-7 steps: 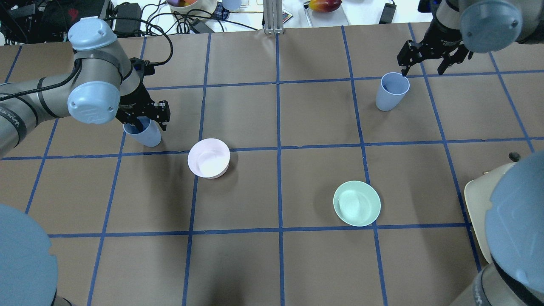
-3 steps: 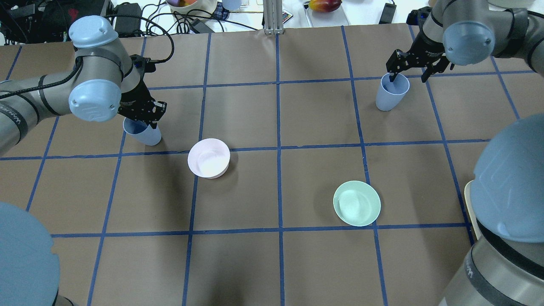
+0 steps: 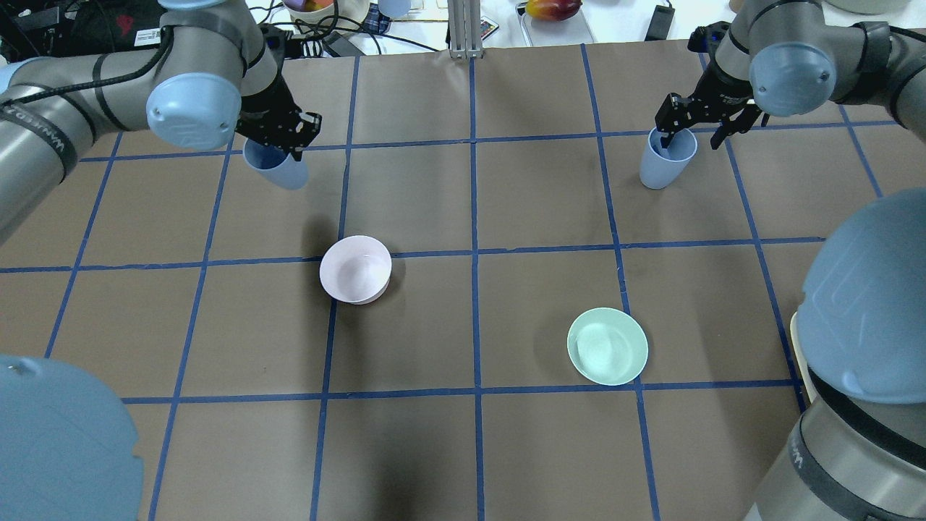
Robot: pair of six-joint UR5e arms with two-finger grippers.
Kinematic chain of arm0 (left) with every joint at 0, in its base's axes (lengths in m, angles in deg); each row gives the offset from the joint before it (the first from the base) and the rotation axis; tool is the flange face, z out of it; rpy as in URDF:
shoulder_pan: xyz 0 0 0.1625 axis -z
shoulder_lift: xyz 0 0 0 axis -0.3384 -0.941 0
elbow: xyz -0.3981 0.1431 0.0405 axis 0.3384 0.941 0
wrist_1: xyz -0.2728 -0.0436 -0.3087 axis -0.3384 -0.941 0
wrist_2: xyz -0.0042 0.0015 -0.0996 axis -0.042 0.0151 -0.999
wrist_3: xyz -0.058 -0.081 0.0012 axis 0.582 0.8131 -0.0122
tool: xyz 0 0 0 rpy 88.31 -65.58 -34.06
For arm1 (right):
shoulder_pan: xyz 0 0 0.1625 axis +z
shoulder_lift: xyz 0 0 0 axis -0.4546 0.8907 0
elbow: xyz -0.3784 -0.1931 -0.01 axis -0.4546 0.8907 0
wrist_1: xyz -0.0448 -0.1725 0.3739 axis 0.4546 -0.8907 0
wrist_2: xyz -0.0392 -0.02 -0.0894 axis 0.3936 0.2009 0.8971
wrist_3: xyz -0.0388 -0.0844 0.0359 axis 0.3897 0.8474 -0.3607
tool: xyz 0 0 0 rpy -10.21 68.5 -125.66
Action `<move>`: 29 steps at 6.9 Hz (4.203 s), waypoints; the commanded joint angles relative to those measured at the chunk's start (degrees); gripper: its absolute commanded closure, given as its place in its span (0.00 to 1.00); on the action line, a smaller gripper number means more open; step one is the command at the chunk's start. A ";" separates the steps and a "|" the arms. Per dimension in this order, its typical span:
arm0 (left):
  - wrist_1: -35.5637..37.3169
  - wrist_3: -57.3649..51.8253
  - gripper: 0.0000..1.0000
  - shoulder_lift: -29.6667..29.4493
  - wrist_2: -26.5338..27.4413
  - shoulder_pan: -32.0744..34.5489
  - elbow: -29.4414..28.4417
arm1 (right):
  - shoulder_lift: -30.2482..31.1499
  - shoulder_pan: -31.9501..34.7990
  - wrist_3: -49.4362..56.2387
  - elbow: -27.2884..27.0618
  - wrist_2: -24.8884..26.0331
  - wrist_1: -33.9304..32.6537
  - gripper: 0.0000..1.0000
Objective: Stack blue cups with both arms
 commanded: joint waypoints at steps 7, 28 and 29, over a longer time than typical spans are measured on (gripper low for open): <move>4.98 25.00 1.00 -11.19 -4.50 19.88 -9.47 | 4.72 -0.26 -0.06 6.62 0.42 16.49 1.00; -19.81 9.01 0.00 22.20 -4.06 3.54 3.17 | 0.87 24.26 -40.05 11.98 -4.24 12.82 1.00; -19.64 8.92 0.00 22.29 -3.97 3.45 3.44 | 0.86 24.26 -40.05 11.98 -4.15 12.82 0.49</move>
